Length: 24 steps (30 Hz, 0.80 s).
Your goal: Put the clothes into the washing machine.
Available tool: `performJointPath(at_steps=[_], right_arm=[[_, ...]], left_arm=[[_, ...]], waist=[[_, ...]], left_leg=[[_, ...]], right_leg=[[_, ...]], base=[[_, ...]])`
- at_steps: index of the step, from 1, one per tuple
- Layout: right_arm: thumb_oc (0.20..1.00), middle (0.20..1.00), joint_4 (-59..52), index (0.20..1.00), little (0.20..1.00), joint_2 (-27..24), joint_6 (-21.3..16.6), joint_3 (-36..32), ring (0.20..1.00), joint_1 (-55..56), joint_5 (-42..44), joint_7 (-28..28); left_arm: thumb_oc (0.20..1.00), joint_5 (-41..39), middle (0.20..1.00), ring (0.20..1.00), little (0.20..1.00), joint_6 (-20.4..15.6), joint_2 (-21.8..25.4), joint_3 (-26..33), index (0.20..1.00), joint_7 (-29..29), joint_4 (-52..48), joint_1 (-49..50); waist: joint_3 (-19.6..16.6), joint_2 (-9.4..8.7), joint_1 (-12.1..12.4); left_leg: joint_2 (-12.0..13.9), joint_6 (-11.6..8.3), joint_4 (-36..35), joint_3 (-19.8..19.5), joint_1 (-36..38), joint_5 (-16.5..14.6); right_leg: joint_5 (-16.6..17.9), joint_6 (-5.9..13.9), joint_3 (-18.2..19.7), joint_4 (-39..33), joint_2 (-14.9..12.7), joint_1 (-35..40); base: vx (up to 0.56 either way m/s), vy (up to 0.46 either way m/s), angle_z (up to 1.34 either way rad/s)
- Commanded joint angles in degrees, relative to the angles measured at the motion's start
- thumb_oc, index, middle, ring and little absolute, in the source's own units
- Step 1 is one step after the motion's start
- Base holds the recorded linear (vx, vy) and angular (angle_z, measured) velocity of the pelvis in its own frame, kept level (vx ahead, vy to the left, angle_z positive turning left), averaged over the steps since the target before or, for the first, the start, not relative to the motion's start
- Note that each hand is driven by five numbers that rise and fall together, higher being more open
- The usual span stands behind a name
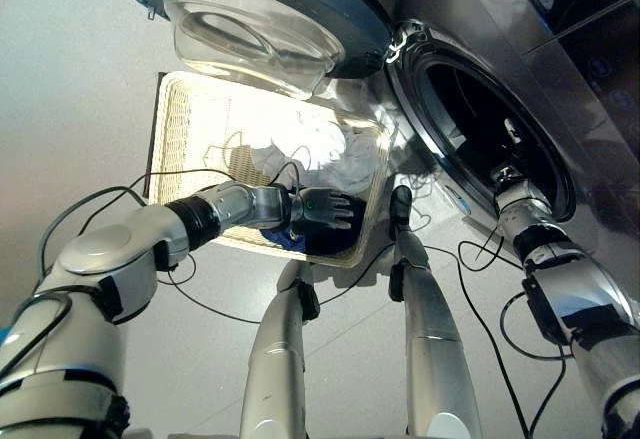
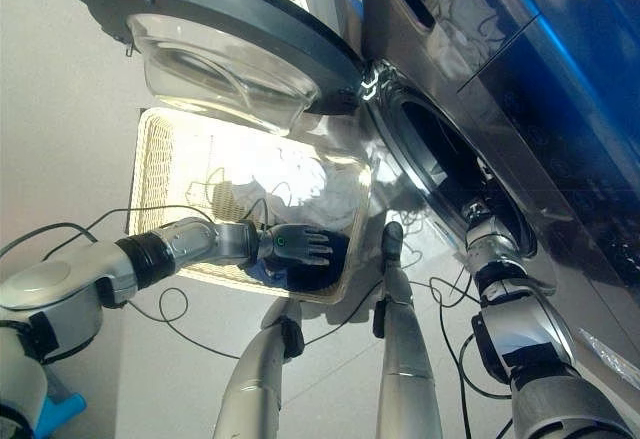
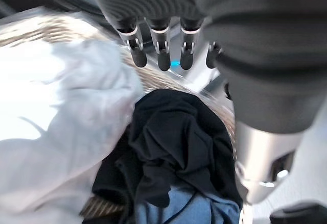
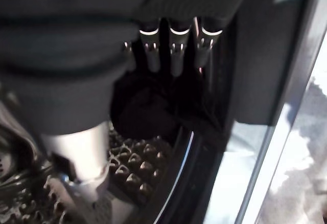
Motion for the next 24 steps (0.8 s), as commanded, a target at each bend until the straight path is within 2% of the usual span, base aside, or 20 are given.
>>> performJointPath(at_steps=[1,5,10,14,15,19,20,24], right_arm=[[1.000,1.000,-1.12,1.000,1.000,-1.37,-3.60,0.32,1.000,-1.52,2.73,1.64],[1.000,1.000,-1.93,1.000,1.000,-0.83,-4.55,0.42,1.000,-2.30,5.12,2.54],[1.000,1.000,-2.97,1.000,1.000,0.33,-6.24,0.21,1.000,-2.17,7.44,4.36],[1.000,1.000,-3.81,1.000,1.000,0.84,-7.28,-0.13,1.000,-2.42,8.70,5.13],[1.000,1.000,-4.31,1.000,1.000,0.90,-7.57,-0.50,1.000,-2.03,10.02,6.00],[1.000,1.000,-4.72,1.000,1.000,0.85,-8.17,-0.72,1.000,-2.36,11.51,7.25],[1.000,1.000,-5.87,1.000,1.000,1.05,-9.15,-0.97,1.000,-1.62,12.29,8.00],[1.000,1.000,-7.09,1.000,1.000,1.32,-9.88,-1.35,1.000,-1.25,13.95,8.79]], left_arm=[[1.000,4.07,1.000,1.000,1.000,-3.82,1.15,1.95,1.000,1.24,-0.31,0.00],[1.000,8.37,1.000,1.000,1.000,-5.56,0.10,1.95,1.000,0.37,1.85,-1.01],[1.000,9.59,1.000,1.000,1.000,-3.23,-1.81,1.95,1.000,-4.49,4.83,-0.99],[1.000,9.53,1.000,1.000,1.000,-3.38,-3.13,1.95,1.000,-7.27,6.34,-1.02],[1.000,9.71,1.000,1.000,1.000,-2.70,-3.85,1.95,1.000,-9.60,7.05,-0.72],[1.000,10.22,1.000,1.000,1.000,-1.60,-4.15,1.95,1.000,-11.69,8.23,-1.28],[1.000,12.10,1.000,1.000,1.000,-0.08,-4.18,1.95,1.000,-13.92,9.34,-0.71],[1.000,14.45,1.000,1.000,1.000,1.73,-3.96,1.95,1.000,-15.14,10.97,-0.16]], waist=[[-1.46,1.38,-0.66],[-1.46,0.91,-0.80],[-1.46,0.16,-1.01],[-1.46,-0.32,-1.02],[-1.46,-0.53,-1.10],[-1.46,-0.80,-1.12],[-1.46,-1.08,-1.11],[-1.46,-1.52,-1.10]], left_leg=[[-1.65,-3.08,1.04,3.19,-1.23,-2.12],[-1.76,-3.11,0.32,3.26,-3.36,-1.12],[-1.83,-3.31,-0.39,3.09,-5.31,-0.53],[-1.82,-3.44,-0.90,3.03,-6.34,-0.06],[-1.82,-3.67,-1.05,2.63,-6.37,-0.28],[-1.72,-3.67,-1.12,2.43,-7.84,0.32],[-1.57,-3.78,-0.99,2.13,-8.16,0.01],[-1.37,-3.83,-0.74,1.98,-8.92,-0.14]], right_leg=[[-3.34,6.99,-3.63,3.43,1.74,0.85],[-2.02,7.20,-3.52,2.58,1.96,-1.11],[-1.19,7.45,-3.12,1.97,2.39,-2.99],[-0.57,7.57,-2.89,1.42,2.66,-4.01],[-0.68,7.85,-2.79,1.25,2.74,-3.91],[-0.03,7.80,-2.72,1.12,2.79,-5.31],[-0.17,8.08,-2.74,1.26,2.73,-5.65],[-0.10,8.21,-2.90,1.37,2.49,-6.35]], base=[[0.00,0.000,0.00],[-0.01,-0.022,0.00],[-0.01,-0.012,0.00],[0.00,0.000,0.00],[-0.03,-0.016,-0.01],[0.00,0.000,0.00],[0.00,0.000,0.00],[0.00,-0.008,0.02]])
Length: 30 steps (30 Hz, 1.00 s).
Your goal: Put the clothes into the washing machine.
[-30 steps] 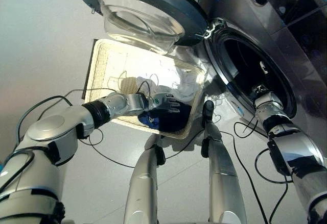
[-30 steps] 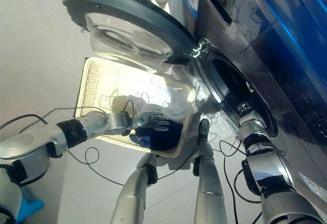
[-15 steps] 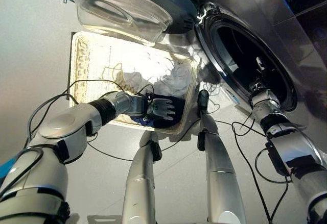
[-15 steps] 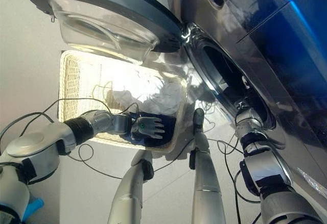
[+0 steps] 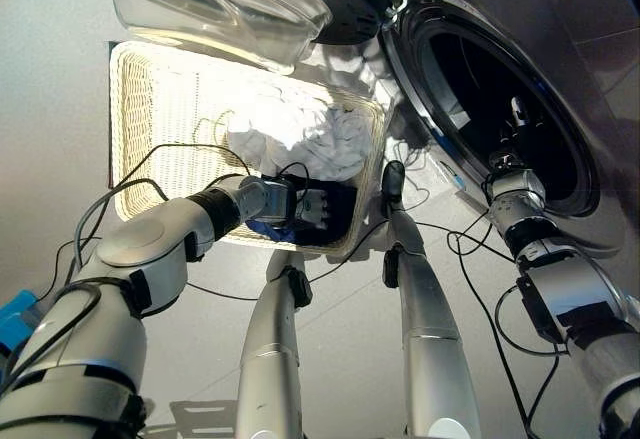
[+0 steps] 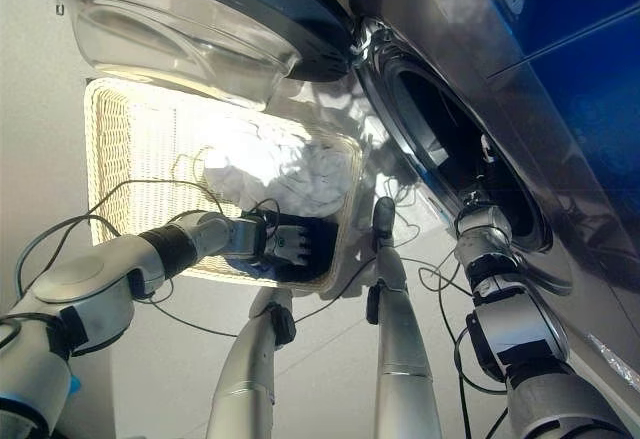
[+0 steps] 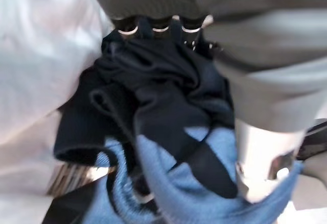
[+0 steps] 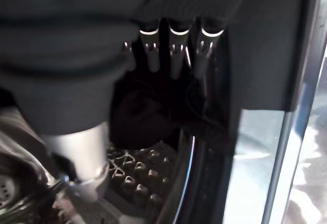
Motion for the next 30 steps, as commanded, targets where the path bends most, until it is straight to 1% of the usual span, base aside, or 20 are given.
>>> performJointPath(at_steps=[1,2,3,4,5,6,7,9,12,13,14,15,17,18,20,22,23,25,27,30], right_arm=[[1.000,1.000,-2.51,1.000,1.000,0.59,-4.08,-1.46,1.000,-1.51,3.04,1.87],[1.000,1.000,-2.88,1.000,1.000,0.74,-4.34,-1.31,1.000,-1.01,3.62,2.34],[1.000,1.000,-3.06,1.000,1.000,0.68,-4.45,-1.28,1.000,-1.28,3.92,2.52],[1.000,1.000,-3.22,1.000,1.000,0.88,-4.70,-1.24,1.000,-0.82,4.59,2.97],[1.000,1.000,-3.34,1.000,1.000,0.93,-4.77,-1.37,1.000,-0.89,5.11,3.17],[1.000,1.000,-3.61,1.000,1.000,1.01,-4.99,-1.57,1.000,-0.66,5.72,3.70],[1.000,1.000,-3.72,1.000,1.000,1.09,-5.11,-1.62,1.000,-0.49,5.91,3.91],[1.000,1.000,-4.00,1.000,1.000,1.11,-5.25,-1.65,1.000,-0.46,6.32,4.07],[1.000,1.000,-4.59,1.000,1.000,1.51,-5.24,-2.81,1.000,-0.08,6.83,4.00],[1.000,1.000,-4.71,1.000,1.000,1.66,-5.22,-3.12,1.000,-0.29,7.27,4.12],[1.000,1.000,-4.62,1.000,1.000,1.69,-4.95,-3.37,1.000,0.00,7.71,4.18],[1.000,1.000,-4.58,1.000,1.000,1.54,-4.61,-3.68,1.000,-0.33,8.18,4.23],[1.000,1.000,-3.86,1.000,1.000,1.51,-4.24,-3.97,1.000,-0.29,9.03,4.61],[1.000,1.000,-3.80,1.000,1.000,1.46,-4.18,-4.13,1.000,-0.55,9.11,4.71],[1.000,1.000,-3.29,1.000,1.000,1.73,-3.95,-4.28,1.000,-0.07,9.91,5.58],[1.000,1.000,-3.23,1.000,1.000,1.63,-3.69,-4.27,1.000,-0.29,9.88,5.61],[1.000,1.000,-3.09,1.000,1.000,1.66,-3.41,-4.32,1.000,0.24,9.38,5.87],[1.000,1.000,-3.26,1.000,1.000,1.62,-3.35,-4.01,1.000,0.13,8.39,5.99],[1.000,1.000,-4.09,1.000,1.000,1.65,-3.60,-3.18,1.000,0.65,6.78,6.01],[1.000,1.000,-5.22,1.000,1.000,1.81,-2.68,-2.56,1.000,1.38,5.55,6.26]], left_arm=[[1.000,5.03,1.000,1.000,1.000,2.84,2.17,1.12,1.000,-4.04,3.22,1.78],[1.000,5.65,1.000,1.000,1.000,4.11,2.20,1.12,1.000,-4.68,3.64,2.46],[1.000,5.96,1.000,1.000,1.000,4.69,2.35,1.12,1.000,-5.02,3.94,2.29],[1.000,6.55,1.000,1.000,1.000,5.56,2.34,1.12,1.000,-5.42,4.56,2.98],[0.925,6.61,0.925,0.925,0.925,5.94,2.53,1.12,0.925,-5.66,4.86,3.02],[0.401,6.68,0.401,0.401,0.401,6.03,2.54,1.12,0.401,-5.63,5.04,3.14],[0.200,6.51,0.200,0.200,0.200,5.99,2.47,1.12,0.200,-5.76,5.11,3.29],[0.200,6.17,0.200,0.200,0.200,5.94,2.53,1.12,0.200,-6.00,5.25,3.37],[0.200,6.14,0.200,0.200,0.200,5.13,2.39,1.12,0.200,-4.47,5.87,3.23],[0.200,6.18,0.200,0.200,0.200,4.93,2.39,1.12,0.200,-4.08,5.89,2.75],[0.200,6.22,0.200,0.200,0.200,4.41,2.38,1.12,0.200,-3.54,5.90,2.86],[0.200,6.23,0.200,0.200,0.200,3.96,2.47,1.12,0.200,-3.08,6.09,2.52],[0.200,5.85,0.200,0.200,0.200,3.07,2.25,1.16,0.200,-1.97,6.41,2.54],[0.200,5.94,0.200,0.200,0.200,3.01,2.34,1.19,0.200,-1.58,6.55,2.26],[0.200,5.99,0.200,0.200,0.200,2.69,2.10,1.40,0.200,0.72,6.89,2.53],[0.200,5.89,0.200,0.200,0.200,2.08,2.30,1.69,0.200,2.02,6.86,1.90],[0.200,6.02,0.200,0.200,0.200,1.85,2.42,2.05,0.200,3.94,6.98,2.18],[0.200,5.39,0.200,0.200,0.200,2.33,2.66,2.27,0.200,5.68,7.04,1.92],[0.200,4.79,0.200,0.200,0.200,2.39,2.74,3.04,0.200,8.18,7.11,1.96],[0.200,3.94,0.200,0.200,0.200,2.23,2.81,4.19,0.200,11.14,7.39,2.25]], waist=[[-1.31,-1.54,0.06],[-1.31,-1.59,0.04],[-1.31,-1.66,0.06],[-1.31,-1.73,0.18],[-1.31,-1.81,0.30],[-1.31,-1.97,0.44],[-1.31,-2.02,0.47],[-1.31,-2.11,0.50],[-1.31,-2.57,0.95],[-1.31,-2.68,1.05],[-1.31,-2.70,1.20],[-1.31,-2.78,1.28],[-1.31,-2.93,1.47],[-1.31,-2.97,1.50],[-1.31,-3.08,1.66],[-1.31,-3.17,1.69],[-1.31,-3.21,1.81],[-1.31,-3.26,1.93],[-1.31,-3.29,2.15],[-1.31,-3.37,2.25]], left_leg=[[-2.46,-3.46,-1.81,2.93,-1.02,0.36],[-2.43,-3.60,-1.71,2.80,-0.67,-0.04],[-2.45,-3.51,-1.78,2.91,-1.22,0.37],[-2.42,-3.66,-1.71,2.79,-0.70,-0.10],[-2.38,-3.67,-1.70,2.77,-0.89,-0.06],[-2.31,-3.71,-1.61,2.72,-1.02,-0.05],[-2.26,-3.74,-1.53,2.69,-0.96,-0.13],[-2.22,-3.74,-1.34,2.63,-1.15,-0.13],[-2.07,-3.68,-0.76,2.35,-0.87,-0.44],[-2.06,-3.58,-0.61,2.46,-1.43,-0.07],[-2.00,-3.67,-0.50,2.44,-0.72,-0.48],[-1.97,-3.56,-0.53,2.52,-0.92,-0.10],[-1.95,-3.68,-0.38,2.49,0.17,-0.67],[-1.97,-3.58,-0.42,2.55,-0.24,-0.27],[-1.86,-3.66,-0.13,2.51,0.85,-0.94],[-1.85,-3.52,0.00,2.59,0.77,-0.61],[-1.79,-3.59,0.22,2.52,1.76,-1.15],[-1.73,-3.41,0.34,2.62,1.81,-0.88],[-1.68,-3.42,0.85,2.54,3.06,-1.57],[-1.69,-3.35,1.35,2.35,4.05,-1.96]], right_leg=[[-0.08,8.60,-1.75,2.11,1.51,-0.18],[-0.37,8.77,-1.83,2.09,1.50,0.25],[0.08,8.64,-1.87,1.93,1.46,-0.29],[-0.33,8.82,-2.01,1.99,1.40,0.28],[-0.25,8.84,-2.10,1.98,1.33,0.13],[-0.23,8.83,-2.19,2.01,1.25,0.09],[-0.31,8.84,-2.20,2.10,1.23,0.16],[-0.29,8.82,-2.17,2.28,1.18,-0.02],[-0.56,8.86,-2.30,3.00,0.98,0.26],[-0.11,8.73,-2.42,2.93,0.86,-0.23],[-0.53,8.88,-2.61,3.15,0.79,0.48],[-0.18,8.71,-2.72,3.06,0.73,0.32],[-0.67,8.81,-3.07,3.13,0.64,1.47],[-0.29,8.65,-3.10,3.04,0.60,1.07],[-0.92,8.74,-3.35,3.42,0.57,2.18],[-0.59,8.48,-3.46,3.42,0.45,2.16],[-1.16,8.57,-3.60,3.71,0.37,3.18],[-1.08,8.36,-3.86,3.91,0.21,3.25],[-1.95,8.32,-4.13,4.52,0.04,4.47],[-2.53,8.20,-4.23,5.25,-0.08,5.35]], base=[[0.01,-0.020,0.06],[-0.01,-0.023,0.05],[0.01,-0.009,0.04],[0.00,0.000,0.00],[0.00,0.000,0.00],[0.00,0.000,0.00],[0.00,0.000,0.00],[0.00,0.000,0.00],[0.00,0.000,0.00],[0.00,0.000,0.00],[0.00,0.000,0.00],[0.00,0.000,0.00],[-0.01,0.006,0.05],[0.00,0.006,0.05],[0.00,0.005,0.02],[0.00,0.000,0.00],[0.00,0.000,0.00],[0.00,0.000,0.00],[0.00,0.000,0.00],[0.00,0.000,0.00]])
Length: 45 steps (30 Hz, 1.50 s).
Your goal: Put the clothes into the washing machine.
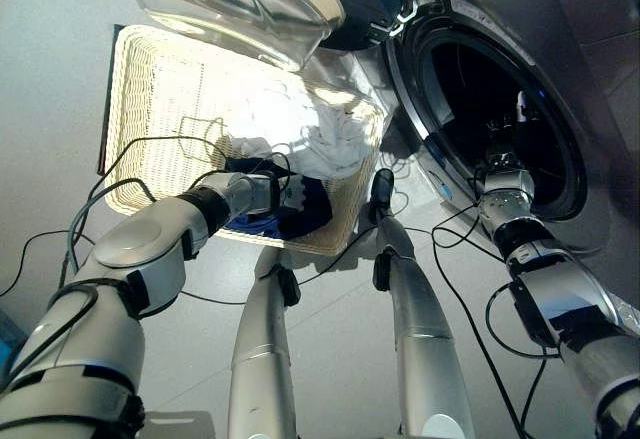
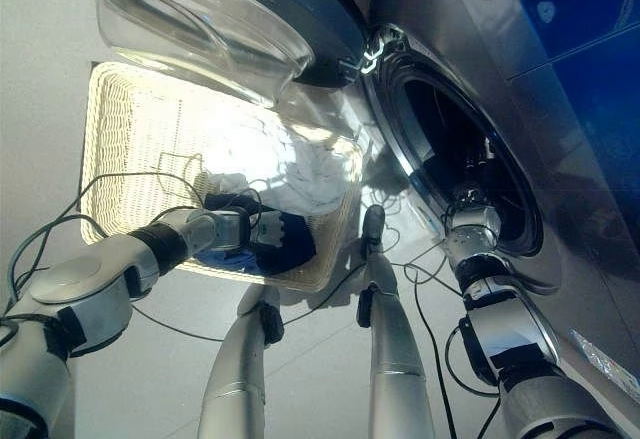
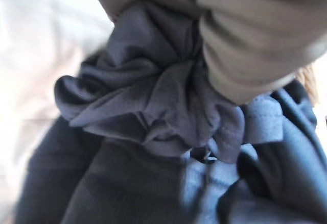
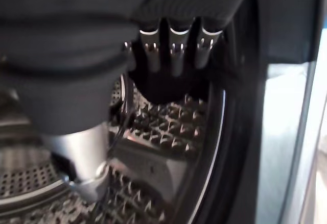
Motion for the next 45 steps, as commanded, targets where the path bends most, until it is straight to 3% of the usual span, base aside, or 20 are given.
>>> performJointPath(at_steps=[1,9,14,16,17,23,26,28,31,32,41,45], right_arm=[[1.000,1.000,-1.27,1.000,1.000,-1.36,-1.08,-1.36,1.000,0.60,-2.84,1.33],[1.000,1.000,-7.90,1.000,1.000,0.28,2.20,3.47,1.000,6.08,-14.91,-1.96],[1.000,1.000,-11.59,1.000,1.000,0.58,4.04,6.02,1.000,9.64,-19.86,-0.26],[1.000,1.000,-13.80,1.000,1.000,0.14,4.29,7.75,1.000,11.81,-22.69,2.50],[1.000,1.000,-16.01,1.000,1.000,-0.40,3.42,9.04,1.000,13.92,-26.18,6.64],[1.000,1.000,-13.97,1.000,1.000,-2.27,3.51,12.68,1.000,13.56,-38.95,9.62],[1.000,1.000,-13.57,1.000,1.000,-4.07,2.57,16.73,1.000,11.92,-51.70,7.73],[1.000,1.000,-13.79,1.000,1.000,-4.35,2.60,17.29,1.000,11.65,-52.61,7.27],[1.000,1.000,-15.43,1.000,1.000,-5.79,4.30,20.08,1.000,9.70,-60.23,5.82],[1.000,1.000,-16.12,1.000,1.000,-6.33,5.21,21.72,1.000,8.44,-64.49,5.05],[1.000,1.000,-15.05,1.000,1.000,-6.06,10.75,25.08,1.000,3.41,-74.35,5.34],[1.000,1.000,-14.05,1.000,1.000,-5.01,13.68,27.55,1.000,0.69,-80.12,7.39]], left_arm=[[0.200,1.32,0.200,0.200,0.200,-1.02,1.12,3.49,0.200,4.06,1.22,1.85],[0.200,-17.60,0.200,0.200,0.200,1.49,3.19,10.54,0.200,13.11,-3.11,5.09],[0.200,-25.90,0.200,0.200,0.200,1.29,4.08,15.67,0.200,17.32,-4.85,7.99],[0.200,-30.34,0.200,0.200,0.200,0.02,4.62,19.01,0.200,20.52,-5.20,10.42],[0.200,-33.30,0.200,0.200,0.200,-2.99,4.69,22.83,0.200,23.50,-5.36,13.78],[0.200,-37.97,0.200,0.200,0.200,-10.49,3.31,28.55,0.200,28.84,-2.25,18.95],[0.200,-45.68,0.200,0.200,0.200,-15.28,2.24,32.27,0.200,26.11,-1.89,20.55],[0.200,-46.68,0.200,0.200,0.200,-15.81,2.18,32.85,0.200,25.55,-2.04,20.73],[0.200,-55.70,0.200,0.200,0.200,-18.05,1.44,36.56,0.200,21.03,-3.37,21.70],[0.200,-61.97,0.200,0.200,0.200,-18.68,0.56,38.79,0.200,17.72,-4.79,22.32],[0.200,-82.25,0.200,0.200,0.200,-17.79,-3.93,45.79,0.200,3.45,-12.31,25.47],[0.200,-90.38,0.200,0.200,0.200,-15.32,-6.61,48.00,0.200,-2.39,-16.84,26.90]], waist=[[-1.16,-0.29,1.94],[-1.16,-0.18,2.90],[-1.16,-0.25,3.34],[-1.16,-0.35,3.64],[-1.16,-0.40,3.93],[-1.16,-0.60,4.74],[-1.16,-0.91,5.50],[-1.16,-0.93,5.60],[-1.16,-1.26,6.31],[-1.16,-1.43,6.73],[-1.16,-1.13,8.52],[-1.16,-0.50,9.43]], left_leg=[[-2.29,-3.29,-2.20,4.65,2.48,-1.70],[-1.98,-2.78,-1.30,4.55,7.03,-2.39],[-1.84,-2.52,-1.57,4.80,9.45,-2.35],[-1.83,-2.48,-2.00,4.87,10.85,-2.15],[-1.90,-2.45,-2.30,4.57,12.19,-2.09],[-1.59,-2.54,-2.86,4.58,14.28,-1.89],[-1.32,-2.53,-2.55,4.74,14.87,-2.12],[-1.30,-2.51,-2.49,4.72,14.90,-2.14],[-1.25,-2.45,-1.83,4.39,14.95,-2.35],[-1.33,-2.45,-1.58,3.96,14.85,-2.42],[-2.09,-2.42,-1.01,2.26,14.27,-2.86],[-2.78,-2.29,-1.20,1.36,14.36,-2.85]], right_leg=[[-2.82,8.59,-1.94,4.71,0.00,0.93],[-5.34,7.63,-2.72,7.30,-0.78,4.95],[-6.53,7.14,-3.06,7.91,-0.93,7.21],[-6.98,6.92,-3.42,7.76,-0.92,8.78],[-7.45,6.78,-3.58,7.81,-0.88,10.15],[-8.35,6.66,-4.50,8.21,-1.15,12.15],[-8.98,6.51,-5.21,8.63,-1.32,12.90],[-9.05,6.48,-5.29,8.73,-1.33,12.93],[-9.49,6.31,-5.65,9.43,-1.47,13.23],[-9.64,6.19,-5.84,9.76,-1.52,13.21],[-10.08,5.97,-6.80,10.27,-2.03,13.18],[-10.11,5.83,-7.15,10.17,-2.23,13.50]], base=[[-0.03,0.022,0.02],[-0.02,0.042,0.00],[0.00,0.044,-0.01],[0.00,0.052,-0.03],[0.01,0.025,-0.05],[0.01,0.013,-0.04],[0.00,-0.027,0.01],[0.00,-0.042,0.02],[0.01,-0.097,0.04],[0.00,-0.080,0.05],[0.00,-0.071,0.10],[0.01,-0.047,0.09]])
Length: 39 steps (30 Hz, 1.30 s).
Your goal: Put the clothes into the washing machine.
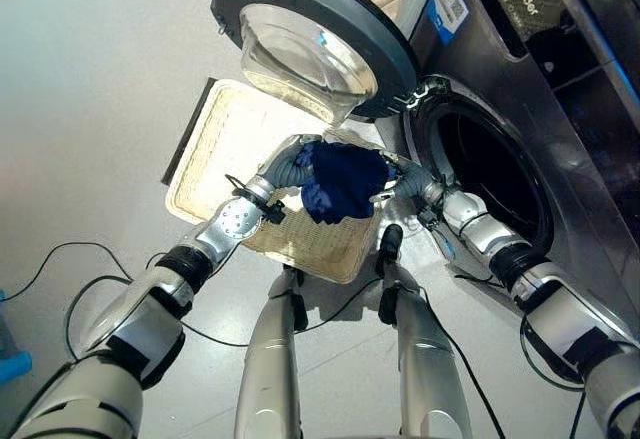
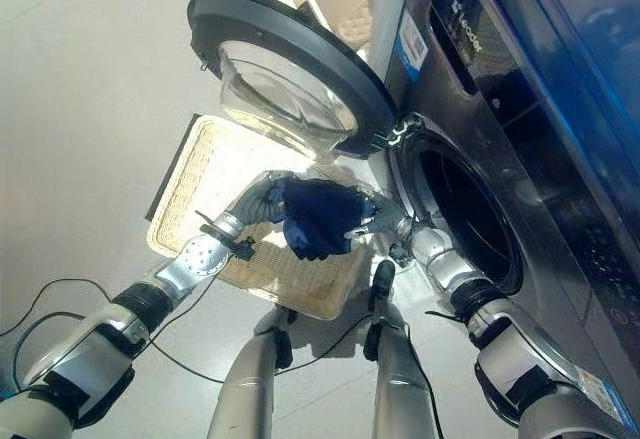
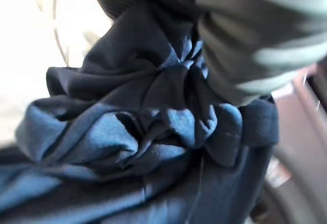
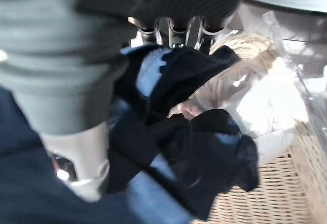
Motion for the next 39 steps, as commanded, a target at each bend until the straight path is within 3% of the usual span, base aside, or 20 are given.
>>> performJointPath(at_steps=[1,7,11,18,26,31,32,33,39], right_arm=[[1.000,1.000,-0.09,1.000,1.000,-0.42,1.17,2.98,1.000,-4.74,-5.73,1.95],[1.000,1.000,2.59,1.000,1.000,0.99,3.08,3.95,1.000,-6.81,-8.79,0.57],[1.000,1.000,3.00,1.000,1.000,2.22,2.22,2.71,1.000,-7.04,-6.59,-0.57],[1.000,1.000,0.64,1.000,1.000,4.40,0.74,1.79,1.000,-7.44,-3.88,0.71],[1.000,1.000,-3.02,1.000,1.000,6.94,1.07,-0.40,1.000,-7.18,7.63,2.57],[1.000,1.000,-2.92,1.000,1.000,7.91,1.54,-0.67,1.000,-6.84,9.85,4.18],[0.501,0.501,-2.69,0.501,0.501,8.24,1.02,-0.71,0.501,-6.75,12.34,5.08],[0.200,0.200,-2.64,0.200,0.200,8.28,0.82,-0.71,0.200,-6.75,13.11,5.11],[0.200,0.200,-1.17,0.200,0.200,9.77,-0.04,-3.65,0.200,-5.93,21.60,7.28]], left_arm=[[0.200,-9.73,0.200,0.200,0.200,-0.64,-3.64,4.58,0.200,-5.73,-5.98,-0.39],[0.200,-18.59,0.200,0.200,0.200,3.55,-6.09,5.42,0.200,-13.82,-10.03,0.15],[0.200,-22.68,0.200,0.200,0.200,6.08,-7.30,5.52,0.200,-17.90,-12.86,0.72],[0.200,-22.45,0.200,0.200,0.200,8.44,-9.24,4.61,0.200,-18.68,-16.61,1.39],[0.200,-23.39,0.200,0.200,0.200,11.47,-10.61,3.55,0.200,-19.12,-16.87,0.29],[0.200,-25.95,0.200,0.200,0.200,12.08,-11.26,3.51,0.200,-20.25,-16.75,0.49],[0.200,-26.13,0.200,0.200,0.200,11.85,-11.68,3.32,0.200,-20.40,-16.68,0.46],[0.200,-26.17,0.200,0.200,0.200,11.82,-11.73,3.29,0.200,-20.44,-16.67,0.45],[0.200,-25.32,0.200,0.200,0.200,12.03,-12.22,2.94,0.200,-19.60,-16.45,0.24]], waist=[[-1.17,1.03,2.91],[-1.17,1.66,3.68],[-1.17,2.12,3.90],[-1.17,2.44,4.18],[-1.17,2.20,3.89],[-1.17,2.24,3.74],[-1.17,2.29,3.74],[-1.17,2.29,3.74],[-1.17,2.48,3.68]], left_leg=[[-2.57,-1.90,1.41,2.87,-0.94,-2.99],[-3.35,-1.48,1.56,2.06,-1.14,-2.87],[-3.91,-1.19,1.41,1.55,-1.05,-2.91],[-4.68,-0.86,1.60,0.95,-1.26,-2.92],[-5.12,-0.62,1.95,0.93,-1.21,-2.94],[-5.31,-0.51,1.69,0.82,-0.97,-2.80],[-5.29,-0.42,1.60,0.93,-0.92,-2.74],[-5.29,-0.41,1.60,0.94,-0.92,-2.73],[-5.56,-0.40,2.04,0.80,-0.86,-2.93]], right_leg=[[-7.22,5.49,-3.73,8.76,-1.25,-1.07],[-6.92,5.27,-3.79,8.73,-1.38,-0.98],[-6.68,5.25,-3.56,8.53,-1.27,-0.93],[-6.42,5.19,-3.46,8.40,-1.21,-0.93],[-6.09,5.06,-3.12,8.23,-0.97,-0.88],[-5.66,4.98,-2.98,7.55,-0.89,-0.69],[-5.60,4.93,-3.04,7.45,-0.91,-0.64],[-5.58,4.92,-3.05,7.43,-0.91,-0.63],[-5.67,4.85,-3.07,7.83,-0.92,-0.52]], base=[[0.01,-0.041,0.04],[0.00,-0.036,0.07],[0.00,-0.016,0.07],[0.00,-0.011,0.05],[0.00,-0.005,0.02],[0.00,0.000,0.00],[0.00,0.000,0.00],[0.00,0.000,0.00],[0.00,0.000,0.00]])
